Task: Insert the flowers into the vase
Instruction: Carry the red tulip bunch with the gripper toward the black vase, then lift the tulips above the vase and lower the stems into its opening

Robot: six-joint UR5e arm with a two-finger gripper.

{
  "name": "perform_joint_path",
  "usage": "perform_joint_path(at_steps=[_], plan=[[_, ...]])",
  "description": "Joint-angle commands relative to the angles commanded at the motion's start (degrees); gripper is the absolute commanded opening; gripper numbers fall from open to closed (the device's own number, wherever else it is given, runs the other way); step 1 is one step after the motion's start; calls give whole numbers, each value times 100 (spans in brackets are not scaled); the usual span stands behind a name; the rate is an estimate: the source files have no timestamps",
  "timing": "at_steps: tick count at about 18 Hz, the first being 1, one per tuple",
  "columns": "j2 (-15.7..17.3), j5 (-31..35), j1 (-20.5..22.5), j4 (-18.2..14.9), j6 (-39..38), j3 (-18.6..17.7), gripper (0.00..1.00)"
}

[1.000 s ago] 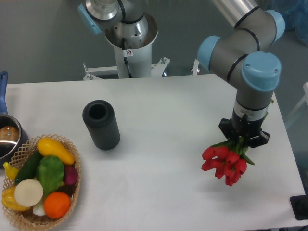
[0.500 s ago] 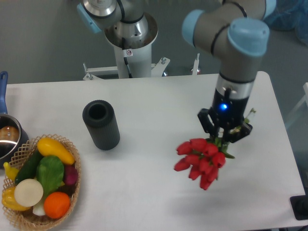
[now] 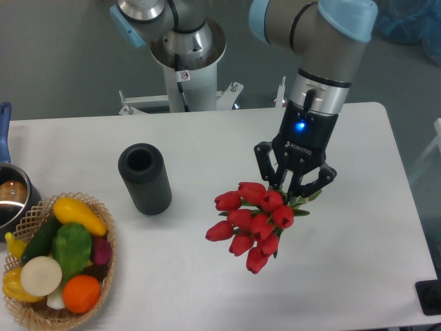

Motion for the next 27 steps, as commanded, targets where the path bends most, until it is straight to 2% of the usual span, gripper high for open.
perform_joint_path(at_steps=[2,5,11,13,19,27], plan=[[96,-731,-17,96,-194,-141,0],[132,-787,-44,438,-519,-229,0],[334,-918,-158,694,-1153,-536,0],[351,-1486,-123,817,-1170,-651,0],[545,-3035,61,861,-934,-1072,1],[1388,-4266,422,853,-889,-2126,4]])
